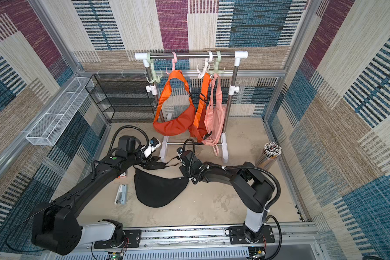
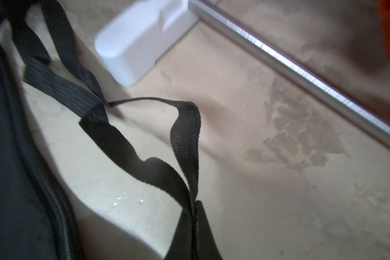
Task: Hang the bag on a hook
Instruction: Pick up the bag from the center of the board.
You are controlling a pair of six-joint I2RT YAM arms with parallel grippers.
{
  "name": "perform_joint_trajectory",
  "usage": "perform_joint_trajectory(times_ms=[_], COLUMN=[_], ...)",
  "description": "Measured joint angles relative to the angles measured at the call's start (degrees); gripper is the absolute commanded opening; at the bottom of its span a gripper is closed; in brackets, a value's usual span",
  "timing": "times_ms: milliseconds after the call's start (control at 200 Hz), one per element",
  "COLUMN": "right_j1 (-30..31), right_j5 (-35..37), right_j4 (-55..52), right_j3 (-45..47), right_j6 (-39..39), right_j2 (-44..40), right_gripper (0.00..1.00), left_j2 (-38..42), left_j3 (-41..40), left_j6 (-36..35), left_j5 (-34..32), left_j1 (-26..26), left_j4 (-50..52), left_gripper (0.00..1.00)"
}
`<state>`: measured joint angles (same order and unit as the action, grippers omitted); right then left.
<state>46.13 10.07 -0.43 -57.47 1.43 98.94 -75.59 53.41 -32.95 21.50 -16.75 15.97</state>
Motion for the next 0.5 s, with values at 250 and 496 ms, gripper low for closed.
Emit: perform_joint_trajectory(times_ms=[250,496], right_j1=[0.00,0.02], right_j5=[-0.66,-4.09], right_j4=[2.23,2.21], right_j3=[0.02,0.55], right_j6=[-5.90,-8.17], right_j2=[-9.35,-12.76], right_gripper=[0.00,0.00], left_j2=[-3.32,-10.34], left_j3=[-3.08,-4.11], left_j6=[-2.86,-2.51], left_j5=[1.49,-4.28], left_j1=[-5.62,-7.67], left_j4=[-9.33,-22.97], left_gripper=[0.70,0.80])
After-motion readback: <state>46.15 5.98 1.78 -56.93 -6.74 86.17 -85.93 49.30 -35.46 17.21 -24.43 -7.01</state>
